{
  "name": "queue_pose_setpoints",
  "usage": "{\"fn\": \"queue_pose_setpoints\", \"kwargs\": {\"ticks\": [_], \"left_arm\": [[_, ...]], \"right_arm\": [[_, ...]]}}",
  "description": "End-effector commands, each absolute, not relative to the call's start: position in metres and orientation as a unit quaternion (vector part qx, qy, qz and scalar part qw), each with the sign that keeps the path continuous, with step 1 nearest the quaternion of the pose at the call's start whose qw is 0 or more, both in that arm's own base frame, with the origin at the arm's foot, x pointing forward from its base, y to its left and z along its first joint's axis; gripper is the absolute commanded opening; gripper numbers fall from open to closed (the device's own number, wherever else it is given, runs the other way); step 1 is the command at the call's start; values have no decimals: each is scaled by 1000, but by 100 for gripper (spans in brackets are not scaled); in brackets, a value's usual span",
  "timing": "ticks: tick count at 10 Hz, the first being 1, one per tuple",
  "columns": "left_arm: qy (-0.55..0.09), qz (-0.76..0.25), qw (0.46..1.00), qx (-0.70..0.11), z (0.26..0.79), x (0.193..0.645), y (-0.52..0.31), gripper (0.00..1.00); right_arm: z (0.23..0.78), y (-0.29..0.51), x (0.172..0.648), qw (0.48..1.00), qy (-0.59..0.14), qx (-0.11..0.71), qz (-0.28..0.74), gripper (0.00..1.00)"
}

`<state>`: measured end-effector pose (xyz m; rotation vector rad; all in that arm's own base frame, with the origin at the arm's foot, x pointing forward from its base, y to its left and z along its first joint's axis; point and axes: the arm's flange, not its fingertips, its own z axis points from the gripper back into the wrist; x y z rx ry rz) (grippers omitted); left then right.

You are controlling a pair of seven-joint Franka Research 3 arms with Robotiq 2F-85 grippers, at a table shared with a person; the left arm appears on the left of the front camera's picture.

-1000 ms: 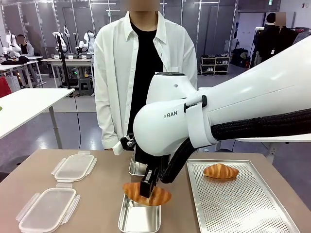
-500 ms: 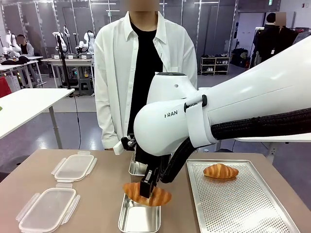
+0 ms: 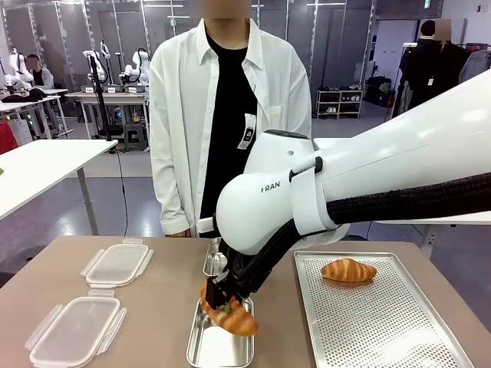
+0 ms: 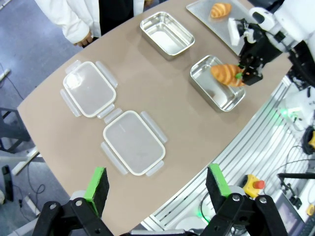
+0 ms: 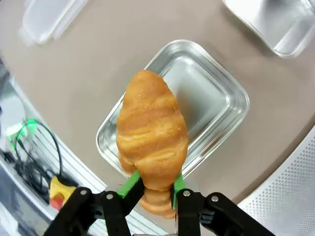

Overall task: Place the bread into the airtight container.
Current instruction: Pick up a Butter Roll and place it into an empty Airtight Container.

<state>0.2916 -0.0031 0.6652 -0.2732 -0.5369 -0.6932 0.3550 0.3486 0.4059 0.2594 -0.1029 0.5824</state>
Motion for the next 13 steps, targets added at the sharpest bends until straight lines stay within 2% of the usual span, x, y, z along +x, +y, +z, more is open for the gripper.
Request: {"fn": "queue_pose_setpoints", "kwargs": {"ticks": [1,4,8,9,10,11,12,13], "left_arm": [[-259,-344,893,-133,666,292,-2,100],[-259,-344,893,-133,666,292,-2,100],[-259,-344,893,-133,666,292,-2,100],[-259,-344,893,-133,666,292,-2,100],[-259,-344,893,-133,666,292,-2,100],[-259,-344,893,-133,666,292,-2,100],[-259,-344,893,-133,666,292,-2,100],[-259,-344,893,-133,666,292,-2,100]], "right_arm": [[393,351,350,981,-62,98,157,26],[384,361,355,988,-59,119,77,26],[364,371,361,992,-36,104,55,26],[362,374,364,991,-48,108,55,47],[361,376,364,991,-48,107,58,62],[360,377,364,992,-47,105,56,84],[359,377,363,992,-44,99,59,98],[358,377,363,992,-44,97,61,100]]}}
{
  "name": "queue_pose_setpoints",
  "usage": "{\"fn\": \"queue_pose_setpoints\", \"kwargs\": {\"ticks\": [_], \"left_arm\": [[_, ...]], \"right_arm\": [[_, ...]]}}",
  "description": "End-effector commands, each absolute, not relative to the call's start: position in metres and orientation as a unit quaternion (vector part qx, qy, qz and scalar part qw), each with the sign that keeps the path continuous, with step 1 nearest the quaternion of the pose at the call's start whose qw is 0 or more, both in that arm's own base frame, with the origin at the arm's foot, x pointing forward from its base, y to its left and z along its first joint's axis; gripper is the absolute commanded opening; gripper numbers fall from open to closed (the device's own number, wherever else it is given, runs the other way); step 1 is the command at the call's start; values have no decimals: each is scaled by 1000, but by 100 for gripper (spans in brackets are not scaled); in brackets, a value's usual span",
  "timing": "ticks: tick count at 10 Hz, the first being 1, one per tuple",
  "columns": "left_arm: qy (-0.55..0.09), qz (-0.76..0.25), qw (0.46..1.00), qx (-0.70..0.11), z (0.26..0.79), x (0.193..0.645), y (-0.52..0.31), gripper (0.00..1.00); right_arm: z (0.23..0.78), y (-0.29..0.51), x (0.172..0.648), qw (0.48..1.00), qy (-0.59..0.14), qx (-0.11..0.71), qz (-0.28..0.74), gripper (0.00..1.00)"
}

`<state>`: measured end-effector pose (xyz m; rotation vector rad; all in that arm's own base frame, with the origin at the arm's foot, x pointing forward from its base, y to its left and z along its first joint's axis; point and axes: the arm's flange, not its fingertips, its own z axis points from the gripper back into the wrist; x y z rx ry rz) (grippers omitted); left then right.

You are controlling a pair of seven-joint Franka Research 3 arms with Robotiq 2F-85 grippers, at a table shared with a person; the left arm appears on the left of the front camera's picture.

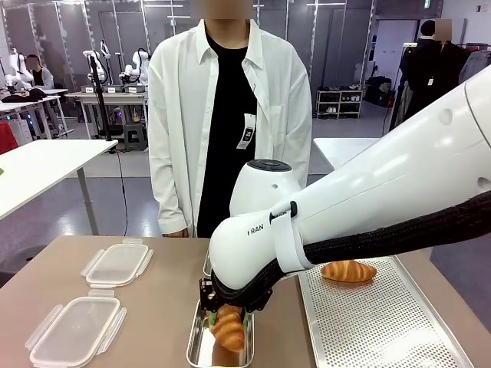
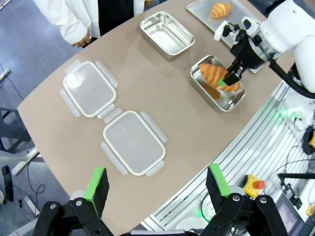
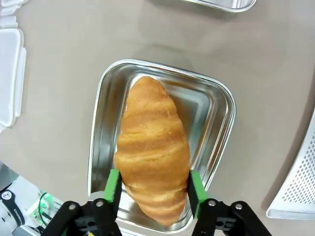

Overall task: Place the bread into the airtight container.
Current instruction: Pick up a Butter Roll and place it into an empty Airtight Container.

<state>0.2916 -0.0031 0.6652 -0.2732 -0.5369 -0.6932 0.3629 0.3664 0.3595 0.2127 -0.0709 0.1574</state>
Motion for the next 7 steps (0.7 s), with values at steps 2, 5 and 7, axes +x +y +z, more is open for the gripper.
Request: {"fn": "queue_pose_setpoints", "kwargs": {"ticks": [2,5,7], "left_arm": [[-259,-344,893,-133,666,292,-2,100],[-259,-344,893,-133,666,292,-2,100],[-259,-344,893,-133,666,292,-2,100]], "right_arm": [[360,375,363,992,-47,96,60,100],[360,366,363,991,-37,104,78,100],[360,366,363,991,-37,104,78,100]]}}
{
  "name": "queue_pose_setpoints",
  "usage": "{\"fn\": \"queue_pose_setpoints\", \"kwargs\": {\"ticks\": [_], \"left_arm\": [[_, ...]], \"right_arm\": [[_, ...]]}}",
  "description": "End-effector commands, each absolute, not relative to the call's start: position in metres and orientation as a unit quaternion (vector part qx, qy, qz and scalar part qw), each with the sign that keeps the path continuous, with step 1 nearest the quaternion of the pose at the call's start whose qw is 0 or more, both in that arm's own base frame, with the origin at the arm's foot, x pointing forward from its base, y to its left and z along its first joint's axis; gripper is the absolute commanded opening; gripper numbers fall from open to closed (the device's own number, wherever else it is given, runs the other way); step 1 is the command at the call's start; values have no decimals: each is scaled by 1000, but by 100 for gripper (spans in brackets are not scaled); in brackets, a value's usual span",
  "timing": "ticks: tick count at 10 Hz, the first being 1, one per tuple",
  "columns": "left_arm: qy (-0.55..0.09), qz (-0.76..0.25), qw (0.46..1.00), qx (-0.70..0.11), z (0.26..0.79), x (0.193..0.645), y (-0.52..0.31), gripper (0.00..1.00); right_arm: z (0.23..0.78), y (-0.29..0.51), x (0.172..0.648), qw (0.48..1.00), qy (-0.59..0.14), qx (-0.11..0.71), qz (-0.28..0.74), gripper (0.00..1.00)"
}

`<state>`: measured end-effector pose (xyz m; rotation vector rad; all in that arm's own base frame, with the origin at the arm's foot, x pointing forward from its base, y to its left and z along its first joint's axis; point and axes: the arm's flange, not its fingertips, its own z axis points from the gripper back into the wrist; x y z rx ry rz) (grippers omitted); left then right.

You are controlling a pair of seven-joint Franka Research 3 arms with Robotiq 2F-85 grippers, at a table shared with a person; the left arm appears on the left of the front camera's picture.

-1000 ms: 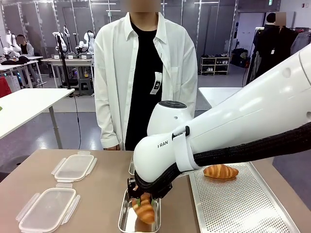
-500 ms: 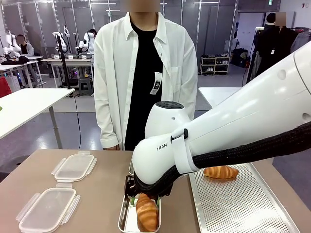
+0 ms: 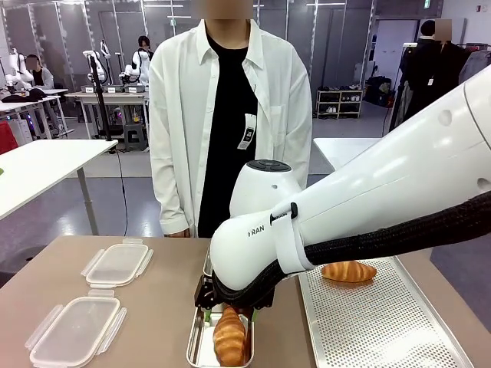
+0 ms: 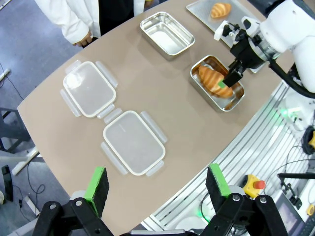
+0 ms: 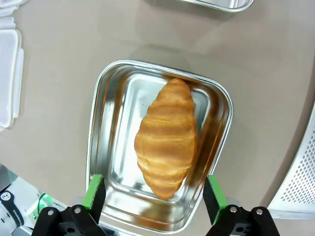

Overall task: Place the bread into the airtight container.
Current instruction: Pick up a Butter Roll and place it into an empty Airtight Container.

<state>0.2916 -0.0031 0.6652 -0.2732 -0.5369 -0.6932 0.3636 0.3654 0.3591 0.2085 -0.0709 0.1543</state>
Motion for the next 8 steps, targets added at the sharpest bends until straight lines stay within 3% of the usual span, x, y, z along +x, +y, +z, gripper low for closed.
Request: {"fn": "queue_pose_setpoints", "kwargs": {"ticks": [1,8], "left_arm": [[-259,-344,893,-133,666,292,-2,100],[-259,-344,893,-133,666,292,-2,100]], "right_arm": [[360,366,363,991,-37,104,78,100],[360,366,363,991,-37,104,78,100]]}}
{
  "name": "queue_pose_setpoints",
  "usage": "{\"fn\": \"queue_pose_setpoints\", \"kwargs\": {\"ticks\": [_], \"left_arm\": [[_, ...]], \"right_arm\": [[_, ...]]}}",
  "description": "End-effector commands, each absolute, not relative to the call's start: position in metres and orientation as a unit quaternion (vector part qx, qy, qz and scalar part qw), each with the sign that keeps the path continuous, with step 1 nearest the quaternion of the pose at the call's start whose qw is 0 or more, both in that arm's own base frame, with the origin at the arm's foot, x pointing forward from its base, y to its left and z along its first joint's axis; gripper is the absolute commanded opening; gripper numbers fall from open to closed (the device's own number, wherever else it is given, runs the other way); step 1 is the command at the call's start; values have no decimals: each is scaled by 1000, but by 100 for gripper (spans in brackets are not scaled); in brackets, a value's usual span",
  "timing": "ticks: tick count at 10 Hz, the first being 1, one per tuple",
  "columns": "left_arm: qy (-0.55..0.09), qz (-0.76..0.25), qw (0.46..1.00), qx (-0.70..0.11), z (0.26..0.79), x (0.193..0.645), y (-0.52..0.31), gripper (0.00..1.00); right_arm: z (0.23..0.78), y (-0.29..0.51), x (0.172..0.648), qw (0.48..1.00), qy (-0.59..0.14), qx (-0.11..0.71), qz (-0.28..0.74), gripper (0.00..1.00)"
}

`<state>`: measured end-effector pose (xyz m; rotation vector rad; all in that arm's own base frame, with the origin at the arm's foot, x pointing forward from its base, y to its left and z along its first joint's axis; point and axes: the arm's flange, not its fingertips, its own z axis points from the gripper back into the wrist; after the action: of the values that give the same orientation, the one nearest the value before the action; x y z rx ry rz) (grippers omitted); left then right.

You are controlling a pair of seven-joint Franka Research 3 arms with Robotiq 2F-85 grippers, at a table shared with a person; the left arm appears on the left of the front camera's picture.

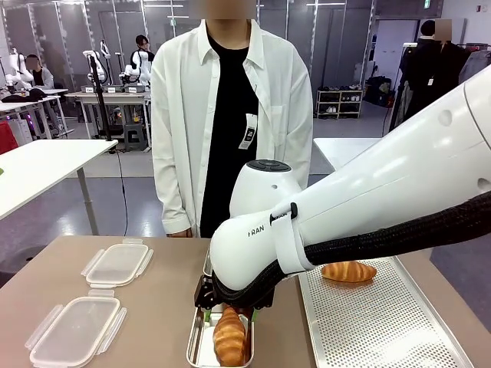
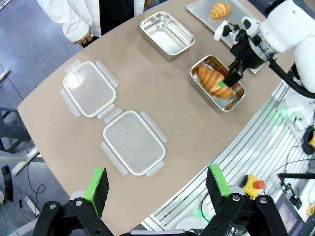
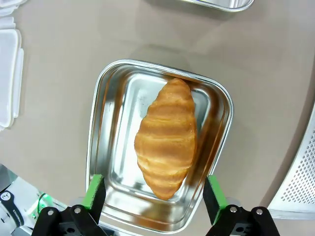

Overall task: Place the bread into the airtight container.
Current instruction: Pick up a Butter Roll and place it into an empty Airtight Container.

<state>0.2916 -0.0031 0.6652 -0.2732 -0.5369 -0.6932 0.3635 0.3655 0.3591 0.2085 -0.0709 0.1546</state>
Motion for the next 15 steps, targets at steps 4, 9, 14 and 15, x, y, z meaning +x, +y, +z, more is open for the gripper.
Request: {"fn": "queue_pose_setpoints", "kwargs": {"ticks": [4,9,14,15], "left_arm": [[-259,-344,893,-133,666,292,-2,100],[-259,-344,893,-133,666,292,-2,100],[-259,-344,893,-133,666,292,-2,100],[-259,-344,893,-133,666,292,-2,100]], "right_arm": [[360,366,363,991,-37,104,78,100],[468,269,376,968,-80,166,168,100],[523,114,419,952,-141,107,248,100],[524,87,431,946,-140,93,278,100]]}}
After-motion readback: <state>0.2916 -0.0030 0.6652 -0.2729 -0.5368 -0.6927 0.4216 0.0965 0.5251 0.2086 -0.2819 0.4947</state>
